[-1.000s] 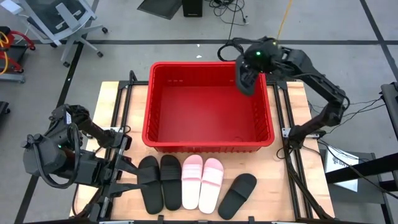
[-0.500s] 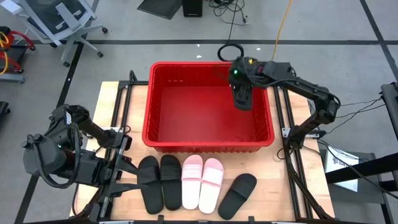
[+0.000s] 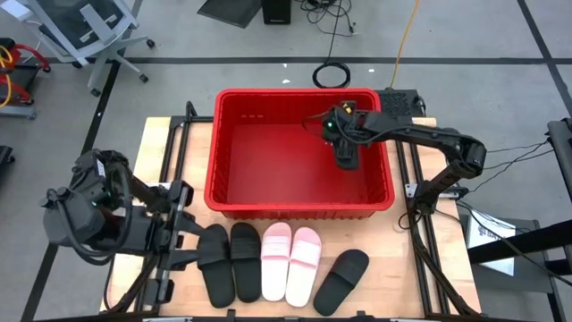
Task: Pick and place slides into bin
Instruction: Put the black slide into the red container
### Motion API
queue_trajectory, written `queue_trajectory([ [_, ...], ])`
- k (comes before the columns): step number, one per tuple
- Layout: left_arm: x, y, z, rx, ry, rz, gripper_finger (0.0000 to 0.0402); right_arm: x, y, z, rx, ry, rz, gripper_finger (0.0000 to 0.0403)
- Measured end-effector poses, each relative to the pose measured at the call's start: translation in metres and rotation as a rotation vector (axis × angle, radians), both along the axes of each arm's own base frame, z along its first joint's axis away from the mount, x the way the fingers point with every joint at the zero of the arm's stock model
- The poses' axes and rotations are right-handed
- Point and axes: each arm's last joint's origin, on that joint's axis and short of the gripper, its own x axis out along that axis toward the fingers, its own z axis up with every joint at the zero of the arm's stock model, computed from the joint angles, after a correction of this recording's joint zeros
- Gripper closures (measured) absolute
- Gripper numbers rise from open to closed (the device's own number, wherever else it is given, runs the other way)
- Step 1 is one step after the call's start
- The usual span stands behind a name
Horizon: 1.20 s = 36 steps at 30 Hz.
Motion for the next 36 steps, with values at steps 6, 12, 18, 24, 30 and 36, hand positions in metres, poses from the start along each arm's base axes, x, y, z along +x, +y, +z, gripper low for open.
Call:
queue_trajectory([
  [6, 0.004, 0.005, 0.000, -0.012, 0.001, 0.021, 0.0314, -0.003, -0.001, -0.030, -0.039, 0.017, 0.015, 0.0403],
  [12, 0.008, 0.008, 0.000, -0.021, 0.002, 0.039, 0.0314, -0.008, -0.002, -0.048, -0.043, 0.014, 0.004, 0.0403],
  [18, 0.011, 0.012, 0.000, -0.036, 0.003, 0.054, 0.0314, -0.017, -0.009, -0.058, -0.035, 0.036, -0.016, 0.0403],
  [24, 0.011, 0.012, 0.000, -0.013, 0.001, 0.055, 0.0314, -0.023, -0.015, -0.064, -0.031, 0.040, -0.037, 0.0402],
  [30, 0.009, 0.014, 0.002, -0.033, -0.003, 0.054, 0.0314, -0.024, -0.017, -0.069, -0.031, 0.032, 0.003, 0.0402],
  [36, 0.009, 0.014, 0.002, -0.024, -0.003, 0.054, 0.0314, -0.031, -0.016, -0.081, -0.032, 0.050, 0.001, 0.0401],
])
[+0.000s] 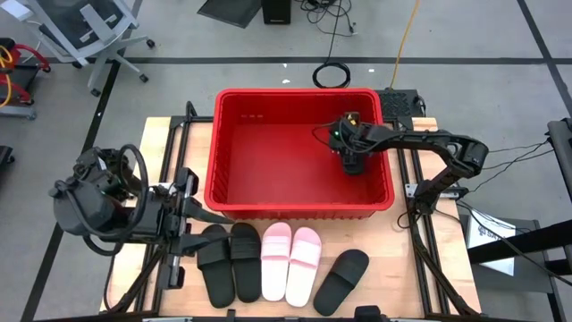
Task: Pick and place slides into bin
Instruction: Put the black slide into the red container
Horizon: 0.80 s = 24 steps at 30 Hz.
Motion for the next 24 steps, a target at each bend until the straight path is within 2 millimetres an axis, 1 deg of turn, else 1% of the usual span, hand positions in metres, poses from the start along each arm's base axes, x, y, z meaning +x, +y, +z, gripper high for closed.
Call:
queue_trajectory([
  [3, 0.000, 0.001, 0.000, 0.001, 0.000, 0.003, 0.0314, -0.005, -0.001, -0.007, -0.013, 0.001, -0.041, 0.0401],
  [7, 0.002, 0.002, 0.000, -0.002, 0.000, 0.009, 0.0314, -0.008, -0.003, -0.010, -0.018, -0.039, -0.089, 0.0401],
  [14, 0.005, 0.006, 0.000, -0.021, 0.000, 0.028, 0.0314, -0.011, -0.007, -0.016, -0.045, -0.053, -0.078, 0.0395],
  [24, 0.007, 0.009, 0.000, -0.020, 0.001, 0.039, 0.0314, -0.015, -0.013, -0.015, -0.047, -0.060, -0.099, 0.0390],
])
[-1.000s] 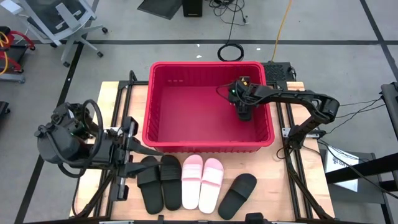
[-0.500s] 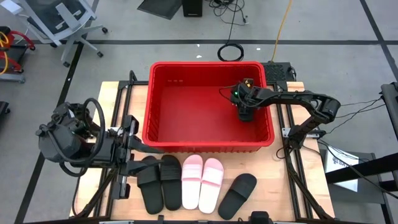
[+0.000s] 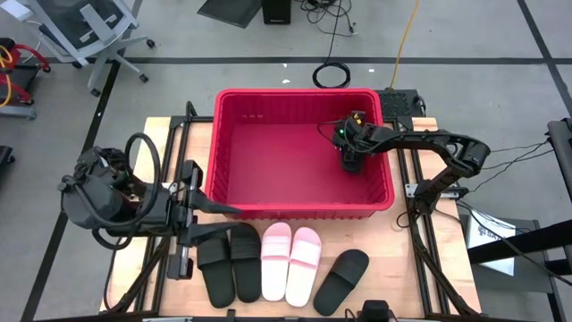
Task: Pick and place slides into bin
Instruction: Put the black slide into the red container
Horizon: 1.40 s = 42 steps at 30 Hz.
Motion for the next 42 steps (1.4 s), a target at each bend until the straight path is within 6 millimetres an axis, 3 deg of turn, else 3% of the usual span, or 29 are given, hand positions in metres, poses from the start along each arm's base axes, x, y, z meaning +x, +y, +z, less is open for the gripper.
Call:
queue_trajectory([
  [23, 0.0000, -0.0004, -0.0008, 0.007, 0.006, -0.001, 0.0314, -0.0022, 0.0029, -0.0012, -0.012, 0.022, -0.060, 0.0273],
  [42, 0.0000, -0.0005, -0.0009, 0.007, 0.007, -0.003, 0.0314, 0.0009, 0.0092, -0.0015, -0.015, -0.010, -0.099, 0.0230],
])
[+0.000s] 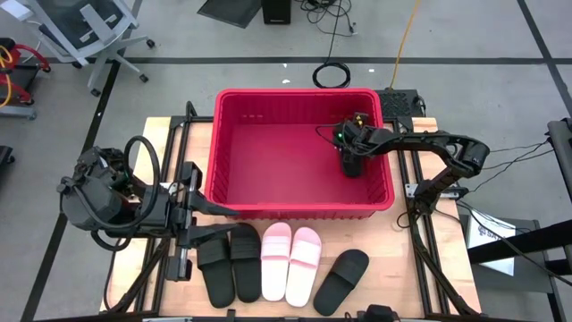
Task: Pick and place slides into bin
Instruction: Put the black slide into the red container
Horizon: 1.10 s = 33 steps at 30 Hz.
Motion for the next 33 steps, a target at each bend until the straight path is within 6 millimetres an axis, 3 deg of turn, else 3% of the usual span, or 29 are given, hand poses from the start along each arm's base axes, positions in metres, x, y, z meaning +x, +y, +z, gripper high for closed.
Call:
queue_trajectory([
  [11, 0.000, 0.000, 0.000, 0.000, 0.000, -0.003, 0.0314, -0.003, 0.003, -0.002, 0.050, -0.057, -0.078, 0.0230],
  [26, -0.001, -0.002, -0.001, 0.007, 0.007, -0.008, 0.0314, 0.006, 0.025, -0.004, 0.088, -0.035, -0.016, 0.0227],
  [33, -0.001, -0.002, -0.002, 0.018, 0.018, -0.008, 0.0314, 0.007, 0.039, 0.017, 0.004, -0.082, 0.000, 0.0224],
])
